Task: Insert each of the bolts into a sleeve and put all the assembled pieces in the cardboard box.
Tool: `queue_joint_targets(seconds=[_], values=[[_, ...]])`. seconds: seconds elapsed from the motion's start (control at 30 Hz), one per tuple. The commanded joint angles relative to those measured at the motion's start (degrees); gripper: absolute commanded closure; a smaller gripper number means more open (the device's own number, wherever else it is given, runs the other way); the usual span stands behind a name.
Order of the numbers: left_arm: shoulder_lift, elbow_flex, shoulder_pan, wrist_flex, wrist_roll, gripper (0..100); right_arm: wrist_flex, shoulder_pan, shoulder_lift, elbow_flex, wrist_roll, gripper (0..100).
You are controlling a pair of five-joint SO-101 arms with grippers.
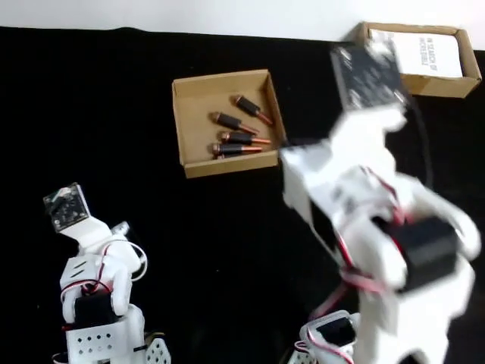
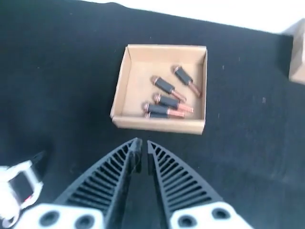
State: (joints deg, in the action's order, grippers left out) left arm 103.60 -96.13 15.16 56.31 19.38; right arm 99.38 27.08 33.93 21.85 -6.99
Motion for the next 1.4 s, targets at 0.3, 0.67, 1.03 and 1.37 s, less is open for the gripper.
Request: queue_joint_targets(seconds=[0.3, 0.67, 1.03, 1.37], values=[[0.31, -1.01, -8.84, 4.40, -15.30, 99, -10.51, -20.44, 27.21, -45.58, -3.43, 99.1], [0.31, -1.01, -8.57, 7.03, -22.33, 99, -35.38, -31.60, 54.37, -100.00, 6.59, 99.1], [0.31, -1.01, -6.02, 16.26, -23.03, 99, -28.70, -25.80, 70.11, -117.85, 6.59, 99.1], [0.31, -1.01, -1.71, 19.34, -14.95, 99, -28.62, -18.15, 69.67, -124.97, 14.95, 99.1]])
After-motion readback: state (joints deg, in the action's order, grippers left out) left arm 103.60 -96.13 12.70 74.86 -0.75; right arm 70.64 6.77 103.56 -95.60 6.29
